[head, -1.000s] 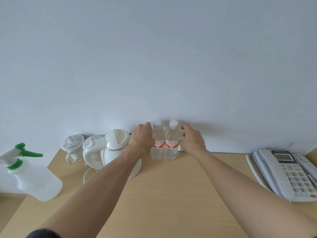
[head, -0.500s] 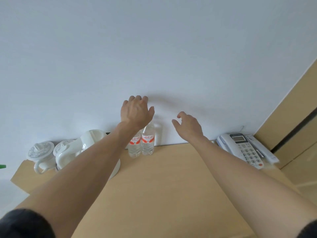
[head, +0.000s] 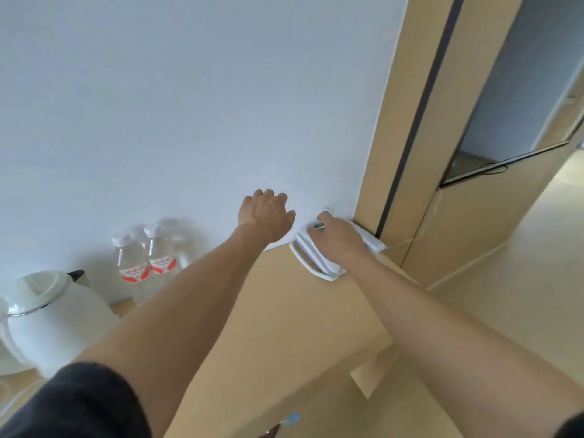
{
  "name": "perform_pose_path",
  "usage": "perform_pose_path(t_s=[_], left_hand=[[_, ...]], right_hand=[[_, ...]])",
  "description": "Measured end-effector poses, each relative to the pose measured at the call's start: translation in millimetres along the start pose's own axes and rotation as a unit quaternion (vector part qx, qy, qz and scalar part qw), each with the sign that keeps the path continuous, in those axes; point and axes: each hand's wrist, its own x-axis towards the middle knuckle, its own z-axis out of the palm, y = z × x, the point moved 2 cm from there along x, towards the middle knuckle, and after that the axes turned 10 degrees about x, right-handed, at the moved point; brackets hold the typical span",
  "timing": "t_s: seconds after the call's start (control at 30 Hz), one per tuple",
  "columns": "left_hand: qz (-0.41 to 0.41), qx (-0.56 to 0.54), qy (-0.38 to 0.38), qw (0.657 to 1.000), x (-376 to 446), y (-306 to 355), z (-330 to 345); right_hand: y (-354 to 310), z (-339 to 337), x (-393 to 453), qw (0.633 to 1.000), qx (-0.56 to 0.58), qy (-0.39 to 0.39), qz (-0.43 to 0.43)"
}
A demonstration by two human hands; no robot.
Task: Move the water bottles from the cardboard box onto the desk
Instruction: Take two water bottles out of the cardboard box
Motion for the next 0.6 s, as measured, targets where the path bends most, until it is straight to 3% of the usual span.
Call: perform_pose_path(t_s=[0.3,0.6], left_hand=[[0.132,-0.068,-0.043,0.988,-32.7,253.9,-23.1],[0.283,-0.095,-0.109,0.948,-89.8,493.8,-42.9]], right_hand=[[185.2,-135.9,-106.5,0.984,-0.042,0.064,0.160],[352.5,-252.7,-266.0,0.926,-0.026,0.158,0.343]])
